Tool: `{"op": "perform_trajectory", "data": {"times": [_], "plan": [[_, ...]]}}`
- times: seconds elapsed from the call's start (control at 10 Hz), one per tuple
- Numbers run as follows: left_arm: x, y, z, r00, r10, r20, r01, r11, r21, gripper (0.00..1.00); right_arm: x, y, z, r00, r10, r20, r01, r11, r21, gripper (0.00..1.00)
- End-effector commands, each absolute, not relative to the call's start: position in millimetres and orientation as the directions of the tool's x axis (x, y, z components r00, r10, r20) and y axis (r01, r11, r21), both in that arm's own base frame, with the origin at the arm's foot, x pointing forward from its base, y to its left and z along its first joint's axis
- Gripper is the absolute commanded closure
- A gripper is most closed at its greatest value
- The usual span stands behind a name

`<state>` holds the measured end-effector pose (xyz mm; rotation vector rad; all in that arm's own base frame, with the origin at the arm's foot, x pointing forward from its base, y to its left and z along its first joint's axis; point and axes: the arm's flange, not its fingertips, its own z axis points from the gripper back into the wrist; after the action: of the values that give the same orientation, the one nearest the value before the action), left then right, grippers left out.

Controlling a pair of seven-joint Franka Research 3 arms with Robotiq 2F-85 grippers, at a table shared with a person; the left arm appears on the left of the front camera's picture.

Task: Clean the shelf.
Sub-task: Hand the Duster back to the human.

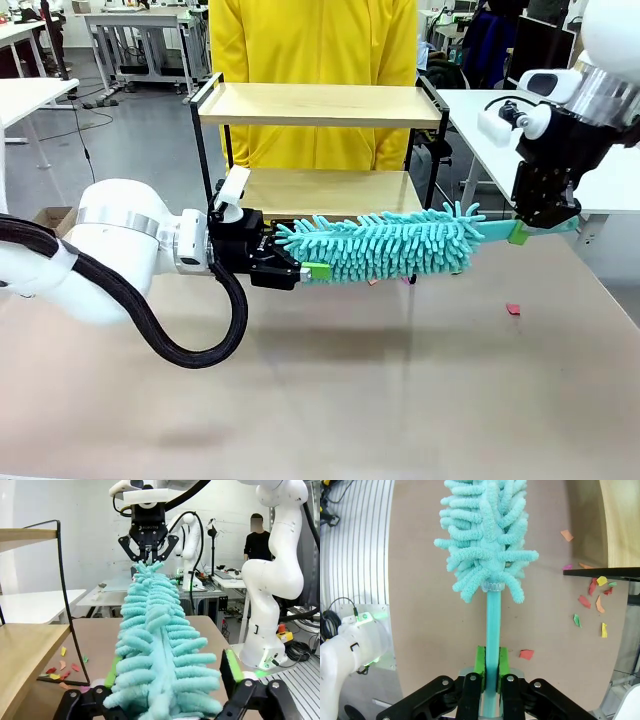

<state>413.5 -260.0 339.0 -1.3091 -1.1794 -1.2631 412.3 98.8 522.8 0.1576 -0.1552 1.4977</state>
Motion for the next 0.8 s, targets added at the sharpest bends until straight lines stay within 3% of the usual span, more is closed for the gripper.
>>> {"op": "perform_trajectory", "data": {"times": [0.0,0.1,0.2,0.3,0.7], "plan": [[420.3,-259.6,339.5,0.002,0.019,1.000,0.996,-0.093,0.000,0.56,411.9,99.0,525.6,0.069,0.975,0.209,-0.998,0.068,0.009,0.87],[420.0,-257.6,339.4,0.003,0.022,1.000,0.996,-0.094,-0.001,1.00,411.9,99.0,525.6,0.069,0.975,0.209,-0.998,0.068,0.009,0.87],[419.5,-256.1,338.8,0.006,0.022,1.000,0.995,-0.100,-0.004,0.61,411.9,99.0,525.6,0.069,0.975,0.209,-0.998,0.068,0.009,0.87],[418.7,-255.4,338.8,0.007,0.022,1.000,0.995,-0.104,-0.005,1.00,411.9,99.0,525.6,0.069,0.975,0.209,-0.998,0.068,0.009,0.87],[407.2,-251.5,342.8,0.016,0.050,0.999,0.990,-0.141,-0.009,1.00,411.9,99.0,525.6,0.069,0.975,0.209,-0.998,0.068,0.009,0.87]]}}
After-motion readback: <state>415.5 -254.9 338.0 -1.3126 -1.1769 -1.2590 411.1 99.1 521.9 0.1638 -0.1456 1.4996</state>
